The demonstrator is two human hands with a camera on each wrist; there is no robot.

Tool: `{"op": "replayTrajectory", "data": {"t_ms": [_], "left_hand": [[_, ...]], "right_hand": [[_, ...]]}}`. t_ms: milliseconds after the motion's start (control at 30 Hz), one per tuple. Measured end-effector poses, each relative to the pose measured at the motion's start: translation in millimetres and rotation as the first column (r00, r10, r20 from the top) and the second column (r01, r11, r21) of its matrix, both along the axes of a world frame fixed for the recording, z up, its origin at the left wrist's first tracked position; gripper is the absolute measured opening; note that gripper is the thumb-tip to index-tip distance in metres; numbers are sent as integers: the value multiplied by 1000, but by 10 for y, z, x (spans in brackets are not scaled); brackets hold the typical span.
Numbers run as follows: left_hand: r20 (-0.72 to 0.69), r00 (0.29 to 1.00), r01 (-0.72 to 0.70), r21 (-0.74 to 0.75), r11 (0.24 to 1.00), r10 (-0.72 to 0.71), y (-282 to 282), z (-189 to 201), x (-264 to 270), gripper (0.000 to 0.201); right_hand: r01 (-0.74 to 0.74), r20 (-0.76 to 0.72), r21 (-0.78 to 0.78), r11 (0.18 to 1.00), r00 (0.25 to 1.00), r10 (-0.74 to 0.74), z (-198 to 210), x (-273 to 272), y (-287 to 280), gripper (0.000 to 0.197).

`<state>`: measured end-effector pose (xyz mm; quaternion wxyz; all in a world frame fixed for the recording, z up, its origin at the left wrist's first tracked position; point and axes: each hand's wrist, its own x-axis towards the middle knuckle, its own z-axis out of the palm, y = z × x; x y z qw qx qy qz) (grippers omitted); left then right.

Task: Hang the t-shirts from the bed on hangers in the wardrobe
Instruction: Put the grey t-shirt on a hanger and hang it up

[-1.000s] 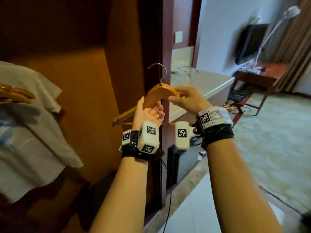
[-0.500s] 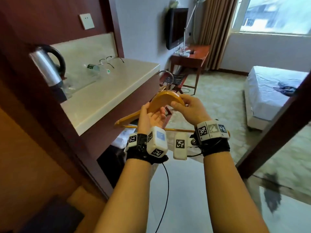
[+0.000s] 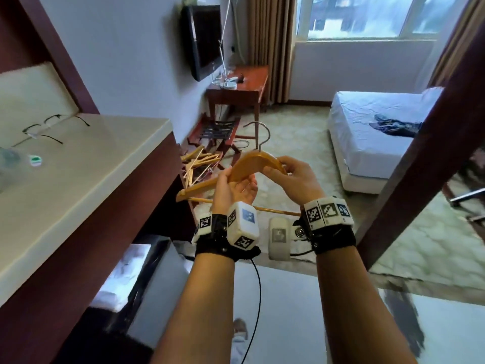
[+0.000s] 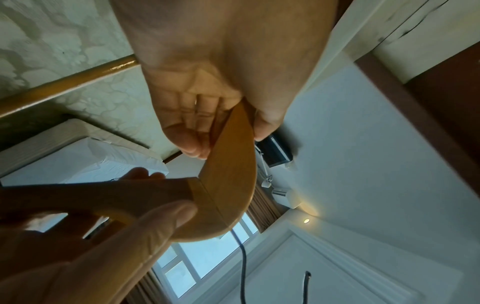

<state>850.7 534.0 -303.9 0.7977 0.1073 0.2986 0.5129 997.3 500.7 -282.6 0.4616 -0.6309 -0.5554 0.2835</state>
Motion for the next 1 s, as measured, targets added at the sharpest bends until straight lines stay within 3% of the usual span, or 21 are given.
{"op": "replayTrajectory", "data": {"t_ms": [233,467,733,1000], "left_hand": [[6,979,202,-20,979,-202,1812,1,902,46],[6,951,309,2,951,-309,3206,-25,2113,32],[-31,902,431,4,902,-431,4876,-300,3935,35],[8,888,459,-32,888,-459,6501,-104,5591,29]], "right_hand": [[148,9,-13,989,989,-148,64,842,1551,20],[303,-81,-39,952,949,-305,-1,1894,2706,24],[367,-206,-81,927,904,-376,-269,3608,4182,20],[378,-188,-94,921,902,-389,-55,5265,5771,15]]}}
